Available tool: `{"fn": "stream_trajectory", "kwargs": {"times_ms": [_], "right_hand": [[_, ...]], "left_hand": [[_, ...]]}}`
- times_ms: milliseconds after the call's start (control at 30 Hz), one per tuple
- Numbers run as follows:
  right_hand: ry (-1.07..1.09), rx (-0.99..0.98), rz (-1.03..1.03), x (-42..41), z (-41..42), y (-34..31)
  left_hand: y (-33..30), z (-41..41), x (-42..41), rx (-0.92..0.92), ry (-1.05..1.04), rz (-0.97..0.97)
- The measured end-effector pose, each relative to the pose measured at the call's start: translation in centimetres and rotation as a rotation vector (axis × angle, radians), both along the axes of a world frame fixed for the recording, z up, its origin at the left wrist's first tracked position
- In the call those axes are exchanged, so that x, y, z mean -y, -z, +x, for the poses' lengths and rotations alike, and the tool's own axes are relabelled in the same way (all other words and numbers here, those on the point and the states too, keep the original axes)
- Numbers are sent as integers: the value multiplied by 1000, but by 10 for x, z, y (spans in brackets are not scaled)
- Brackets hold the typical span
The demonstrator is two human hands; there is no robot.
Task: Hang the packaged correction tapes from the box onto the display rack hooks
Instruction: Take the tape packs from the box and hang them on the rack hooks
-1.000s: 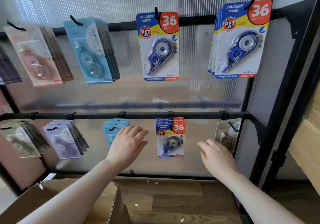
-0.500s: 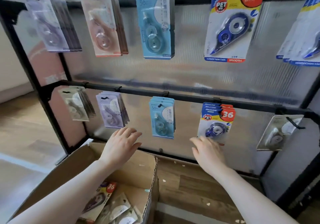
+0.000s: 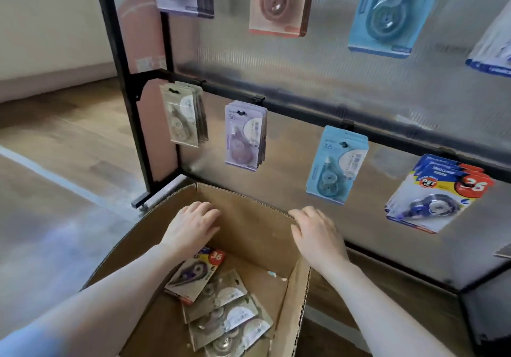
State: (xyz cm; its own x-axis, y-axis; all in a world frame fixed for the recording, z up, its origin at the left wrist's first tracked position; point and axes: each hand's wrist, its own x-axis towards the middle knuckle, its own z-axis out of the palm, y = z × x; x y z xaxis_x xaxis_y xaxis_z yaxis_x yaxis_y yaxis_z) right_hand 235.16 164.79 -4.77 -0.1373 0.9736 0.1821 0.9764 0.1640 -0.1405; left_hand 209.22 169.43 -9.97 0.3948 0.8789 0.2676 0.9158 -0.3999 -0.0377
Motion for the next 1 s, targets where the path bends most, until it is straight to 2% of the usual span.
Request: {"fn": "stream_trajectory", "kwargs": {"times_ms": [67, 367, 533, 800, 1000], "right_hand": [[0, 8, -23, -2, -9, 7], [51, -60, -107, 0, -19, 44], [67, -95, -111, -3, -24, 47], [73, -31, -133, 1, -19, 54], [58, -8, -133, 1, -17, 57]], "left_hand": [[15, -6, -3, 8, -7, -94], [88, -13, -35, -196, 83, -436], [119, -20, -49, -204, 57, -572], [144, -28, -53, -168, 44, -757], [155, -25, -59, -274, 12, -904]]}}
